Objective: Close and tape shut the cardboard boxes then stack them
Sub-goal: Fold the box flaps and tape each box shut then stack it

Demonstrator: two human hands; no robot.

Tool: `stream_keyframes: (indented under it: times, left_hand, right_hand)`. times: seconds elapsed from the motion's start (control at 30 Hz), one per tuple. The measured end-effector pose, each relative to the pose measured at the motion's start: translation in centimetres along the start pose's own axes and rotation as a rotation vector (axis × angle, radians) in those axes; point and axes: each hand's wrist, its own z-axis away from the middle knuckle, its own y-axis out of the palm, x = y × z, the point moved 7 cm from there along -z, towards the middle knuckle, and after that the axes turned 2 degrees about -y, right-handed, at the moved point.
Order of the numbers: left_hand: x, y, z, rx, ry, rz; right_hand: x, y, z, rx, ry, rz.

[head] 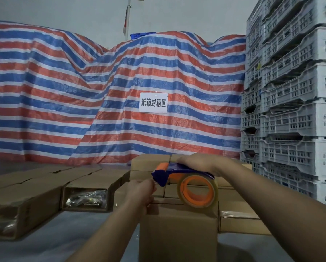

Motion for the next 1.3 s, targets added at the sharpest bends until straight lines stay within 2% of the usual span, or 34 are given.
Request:
stream_keyframes:
  times: [0.1, 0.3, 0.37, 0.53, 0.63, 0.7, 0.83, 0.9, 1.1, 1.3]
  left_hand:
    - [0.4, -0.3, -0.3, -0.068, -0.012, 0.003]
    - [1.6, -1.3, -1.4, -0.155, -0.091, 0.239]
    - [1.8, -1.6, -1.9, -0.154, -0.110, 0.346]
    - [2.2, -2.2, -2.4, -0.137, -0.154, 0.386]
    - [1.6, -3.3, -1.7, -0.213, -0.126, 0.256]
    - [0.5, -4.7, -1.4, -0.277, 0.009, 0.040]
    - [-0.5, -6.3, -1.0, -0.252, 0.140, -0.184]
    - [-0.5, -6.6, -1.2, -0.234, 0.129, -0.207]
    - [1.5, -7.0, -1.4, -0.184, 0.061, -0.293]
    - [3.8, -7.5, -0.9, -0.132, -0.007, -0.281]
  right_hand:
    - [-0.4, -0.2, 0.5, 0.043, 0.001, -0.002]
    - [-0.5, -0.3, 0.5, 0.040, -0.020, 0.041]
    - [-0.3, -0.1, 0.4, 0.058, 0.002, 0.036]
    - [0.8, 0.3, 0.2, 0.083, -0.019, 0.122]
    - [1.3, 0.5, 0.1, 0.016, -0.099, 0.195]
    - [1.3, 0.6, 0.4, 0.022, -0.103, 0.176]
    - [2.0, 0.9, 0.5, 0.056, -0.130, 0.304]
    - [2.5, 1.2, 0.3, 0.062, -0.125, 0.376]
    - [2.4, 1.9, -1.0, 0.110, -0.044, 0.368]
    - [2.2, 2.5, -1.7, 0.152, 0.004, 0.343]
